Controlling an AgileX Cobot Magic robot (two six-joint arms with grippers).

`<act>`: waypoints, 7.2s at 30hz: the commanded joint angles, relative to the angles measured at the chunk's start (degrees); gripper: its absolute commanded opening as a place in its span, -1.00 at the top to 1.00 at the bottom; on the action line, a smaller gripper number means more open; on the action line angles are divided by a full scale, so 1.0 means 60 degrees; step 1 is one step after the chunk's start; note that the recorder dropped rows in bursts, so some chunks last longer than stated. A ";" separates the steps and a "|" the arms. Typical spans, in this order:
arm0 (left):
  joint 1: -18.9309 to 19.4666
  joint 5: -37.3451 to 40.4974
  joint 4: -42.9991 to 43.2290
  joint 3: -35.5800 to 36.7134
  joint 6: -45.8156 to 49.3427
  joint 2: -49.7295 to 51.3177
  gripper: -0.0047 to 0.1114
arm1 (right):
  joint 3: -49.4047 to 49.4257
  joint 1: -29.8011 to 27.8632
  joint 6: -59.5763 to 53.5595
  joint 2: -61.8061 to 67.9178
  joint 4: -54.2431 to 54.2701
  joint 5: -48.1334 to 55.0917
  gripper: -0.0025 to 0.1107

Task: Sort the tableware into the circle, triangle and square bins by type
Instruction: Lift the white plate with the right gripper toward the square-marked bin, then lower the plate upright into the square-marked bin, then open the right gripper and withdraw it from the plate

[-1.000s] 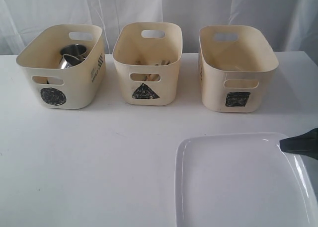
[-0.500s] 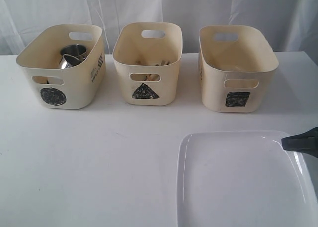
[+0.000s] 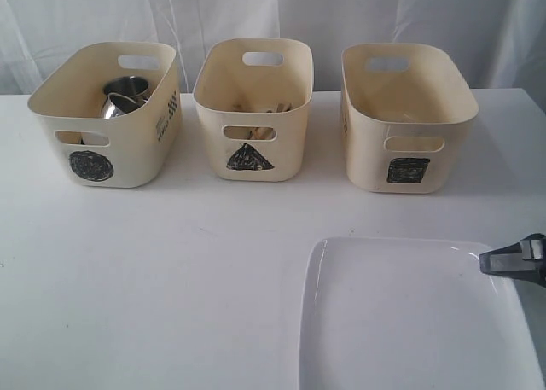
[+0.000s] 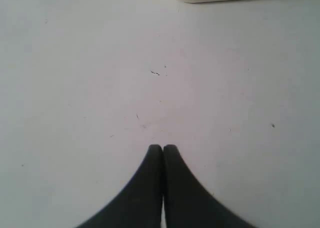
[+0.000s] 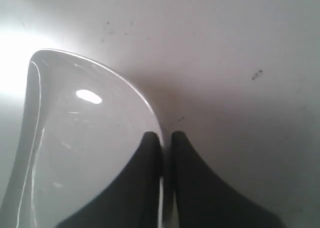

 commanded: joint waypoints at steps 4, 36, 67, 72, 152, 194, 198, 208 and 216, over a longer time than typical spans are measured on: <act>0.0016 0.0128 -0.0034 0.0083 -0.0015 -0.0043 0.92 | 0.0040 -0.0002 0.0870 0.0001 0.0786 0.1812 0.96; 0.0016 0.0128 -0.0034 0.0083 -0.0015 -0.0043 0.92 | 0.0022 0.1144 0.3671 -0.2034 0.2600 0.2221 0.96; 0.0016 0.0128 -0.0034 0.0083 -0.0015 -0.0043 0.92 | -0.7230 0.1144 0.4768 -0.0806 0.4960 -0.2930 0.96; 0.0016 0.0128 -0.0034 0.0083 -0.0015 -0.0043 0.92 | -0.7548 0.1454 0.4206 -0.0576 0.4870 -0.3718 0.96; 0.0016 0.0128 -0.0034 0.0083 -0.0015 -0.0043 0.92 | -0.8509 0.4026 0.0837 0.1658 0.1604 -0.5094 0.37; 0.0016 0.0128 -0.0034 0.0083 -0.0015 -0.0043 0.92 | -0.2535 0.4962 0.3047 -0.8862 -0.5554 -1.1586 0.96; 0.0016 0.0128 -0.0034 0.0083 -0.0015 -0.0043 0.92 | -0.2539 0.4962 0.0817 -0.9510 -0.7076 -1.1475 0.96; 0.0016 0.0128 -0.0034 0.0083 -0.0015 -0.0043 0.92 | -0.1895 0.4962 1.1501 -1.0361 0.1455 -1.0692 0.96; 0.0016 0.0128 -0.0034 0.0083 -0.0015 -0.0043 0.92 | -0.1819 0.4962 1.4274 -1.0518 -0.4604 -1.0948 0.96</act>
